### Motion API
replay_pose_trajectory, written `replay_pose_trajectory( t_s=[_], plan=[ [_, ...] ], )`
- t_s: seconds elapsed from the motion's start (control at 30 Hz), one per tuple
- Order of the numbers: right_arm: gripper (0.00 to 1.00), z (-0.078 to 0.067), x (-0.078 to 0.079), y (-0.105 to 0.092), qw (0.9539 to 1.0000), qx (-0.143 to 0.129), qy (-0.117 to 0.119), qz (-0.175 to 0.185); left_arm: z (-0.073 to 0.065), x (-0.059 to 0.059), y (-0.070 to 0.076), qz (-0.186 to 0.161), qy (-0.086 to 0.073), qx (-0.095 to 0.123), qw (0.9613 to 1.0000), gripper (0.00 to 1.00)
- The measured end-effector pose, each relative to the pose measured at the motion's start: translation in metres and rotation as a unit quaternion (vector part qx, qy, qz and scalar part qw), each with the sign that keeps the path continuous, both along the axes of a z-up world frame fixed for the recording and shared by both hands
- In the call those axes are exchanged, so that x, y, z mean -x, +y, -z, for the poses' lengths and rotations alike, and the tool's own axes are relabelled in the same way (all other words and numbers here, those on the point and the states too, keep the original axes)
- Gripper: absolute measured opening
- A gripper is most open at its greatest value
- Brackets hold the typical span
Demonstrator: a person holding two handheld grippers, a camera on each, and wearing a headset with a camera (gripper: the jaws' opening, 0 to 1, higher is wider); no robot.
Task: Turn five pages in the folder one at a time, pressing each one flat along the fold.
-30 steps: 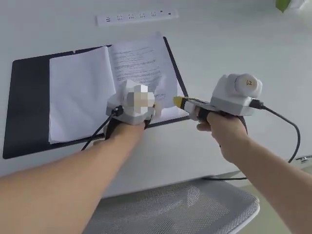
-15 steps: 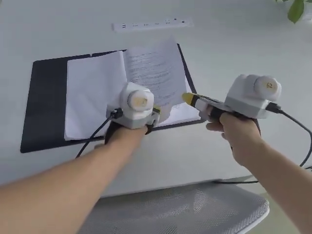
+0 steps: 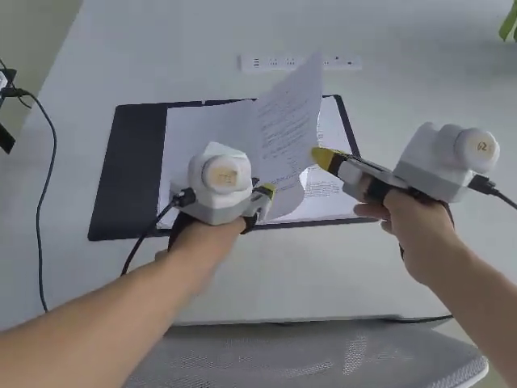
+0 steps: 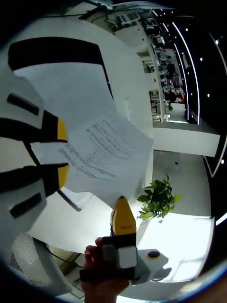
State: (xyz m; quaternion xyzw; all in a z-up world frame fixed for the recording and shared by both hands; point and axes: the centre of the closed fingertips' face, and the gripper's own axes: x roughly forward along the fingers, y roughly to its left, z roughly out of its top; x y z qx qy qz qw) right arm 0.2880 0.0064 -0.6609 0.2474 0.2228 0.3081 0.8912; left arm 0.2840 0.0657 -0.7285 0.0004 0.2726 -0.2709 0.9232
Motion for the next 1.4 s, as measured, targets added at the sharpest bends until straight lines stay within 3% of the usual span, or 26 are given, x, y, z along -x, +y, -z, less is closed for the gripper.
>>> replay_pose_trajectory(
  t_s=[0.37,0.5,0.7,1.0,1.23,1.4],
  plan=[
    [0.0,-0.011,0.008,0.074,0.9975,-0.002,-0.011,-0.069,-0.035,0.016,0.074,-0.053,-0.011,0.033,0.998,0.21],
    [0.0,-0.008,0.01,0.102,0.9961,-0.003,-0.005,-0.089,-0.037,0.02,0.102,-0.069,-0.008,0.031,0.9971,0.23],
    [0.0,0.012,0.013,0.144,0.9926,0.018,0.011,-0.12,-0.043,0.032,0.139,-0.095,-0.009,0.03,0.995,0.25],
    [0.0,0.048,0.011,0.189,0.9871,0.043,0.047,-0.147,-0.033,0.05,0.18,-0.124,0.008,0.029,0.9918,0.26],
    [0.0,0.078,0.016,0.212,0.9807,0.061,0.081,-0.167,-0.02,0.053,0.204,-0.144,0.024,0.028,0.9889,0.25],
    [0.0,0.098,0.02,0.219,0.976,0.075,0.108,-0.173,-0.01,0.055,0.208,-0.146,0.035,0.03,0.9882,0.25]
  ],
)
